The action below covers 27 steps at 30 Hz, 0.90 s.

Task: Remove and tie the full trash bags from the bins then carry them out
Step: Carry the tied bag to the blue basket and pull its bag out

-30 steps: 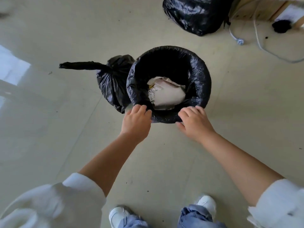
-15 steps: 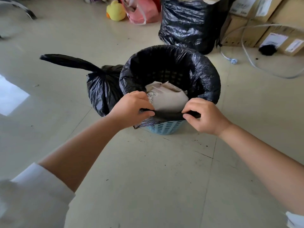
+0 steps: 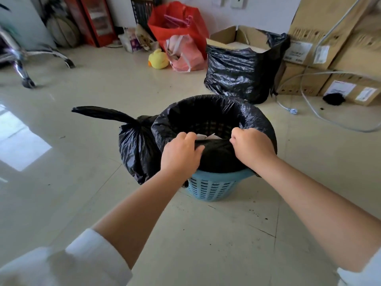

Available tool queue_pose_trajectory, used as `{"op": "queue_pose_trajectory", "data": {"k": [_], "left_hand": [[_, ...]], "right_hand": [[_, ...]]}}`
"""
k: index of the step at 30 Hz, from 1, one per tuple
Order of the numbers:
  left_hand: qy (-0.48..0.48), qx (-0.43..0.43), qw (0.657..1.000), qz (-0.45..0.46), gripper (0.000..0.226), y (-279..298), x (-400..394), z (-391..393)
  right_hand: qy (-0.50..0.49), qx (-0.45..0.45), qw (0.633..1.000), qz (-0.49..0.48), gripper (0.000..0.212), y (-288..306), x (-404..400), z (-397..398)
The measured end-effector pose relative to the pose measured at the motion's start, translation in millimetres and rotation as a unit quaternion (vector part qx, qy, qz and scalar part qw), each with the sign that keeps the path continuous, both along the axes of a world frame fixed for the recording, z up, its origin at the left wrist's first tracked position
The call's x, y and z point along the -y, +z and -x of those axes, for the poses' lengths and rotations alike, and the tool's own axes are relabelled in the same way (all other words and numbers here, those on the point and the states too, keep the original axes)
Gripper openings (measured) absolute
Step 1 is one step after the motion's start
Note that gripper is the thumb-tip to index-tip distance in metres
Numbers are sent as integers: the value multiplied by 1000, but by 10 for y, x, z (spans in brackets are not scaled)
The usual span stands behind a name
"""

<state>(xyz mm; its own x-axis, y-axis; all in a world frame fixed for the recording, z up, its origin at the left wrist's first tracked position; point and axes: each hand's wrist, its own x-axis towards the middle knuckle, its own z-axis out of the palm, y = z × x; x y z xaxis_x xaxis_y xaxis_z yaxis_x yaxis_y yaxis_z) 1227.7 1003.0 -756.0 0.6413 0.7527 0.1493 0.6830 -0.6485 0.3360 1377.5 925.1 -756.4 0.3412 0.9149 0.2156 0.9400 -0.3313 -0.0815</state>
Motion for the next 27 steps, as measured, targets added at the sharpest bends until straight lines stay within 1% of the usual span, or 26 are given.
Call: {"op": "queue_pose_trajectory", "data": {"k": [2,3,4,6,7,9,11,13,16,17,18,19,20,21,22,23,25,27], "left_hand": [[-54,-62,997,11,43,-95,8,59],[-78,-69,994,13,45,-126,8,117],[-100,-65,992,26,44,-146,12,186],[-148,-17,988,32,38,-179,0,313],[-168,8,985,25,36,-193,-1,358],[-194,30,980,21,30,-185,4,401],[-224,24,974,33,23,-160,-5,374],[-242,31,969,38,19,-110,-10,369],[-183,74,980,-14,15,-23,-27,336],[-166,64,983,-39,16,10,-20,318],[-164,12,983,-79,17,46,18,297],[-177,-55,974,-127,12,67,74,273],[-192,-115,961,-161,14,83,124,258],[-202,-137,951,-192,25,101,180,266],[-187,-151,949,-205,31,129,218,269],[-160,-158,956,-188,32,130,215,261],[-76,-142,973,-168,29,141,123,262],[-7,-156,977,-148,30,143,-12,297]], "right_hand": [[5,-33,999,6,21,-3,27,-4],[36,-43,998,-26,23,-17,83,7],[78,-49,994,-66,26,-29,182,27],[135,-33,985,-105,31,-53,430,35],[150,-16,984,-97,31,-88,545,20],[160,3,984,-75,30,-189,694,-19],[165,-23,983,-82,23,-238,718,-80],[184,-81,978,-60,20,-200,677,-125],[150,-181,971,-45,14,-59,650,-225],[136,-184,972,-56,11,-26,654,-235],[122,-161,976,-77,9,-14,652,-224],[106,-121,982,-100,9,-13,645,-204],[85,-77,985,-127,11,-20,625,-181],[57,-44,986,-149,14,-15,600,-154],[31,-23,985,-167,16,-5,570,-132],[18,-6,983,-182,16,17,543,-106],[38,22,981,-189,12,51,515,-36],[79,56,982,-162,13,32,544,-47]]}}
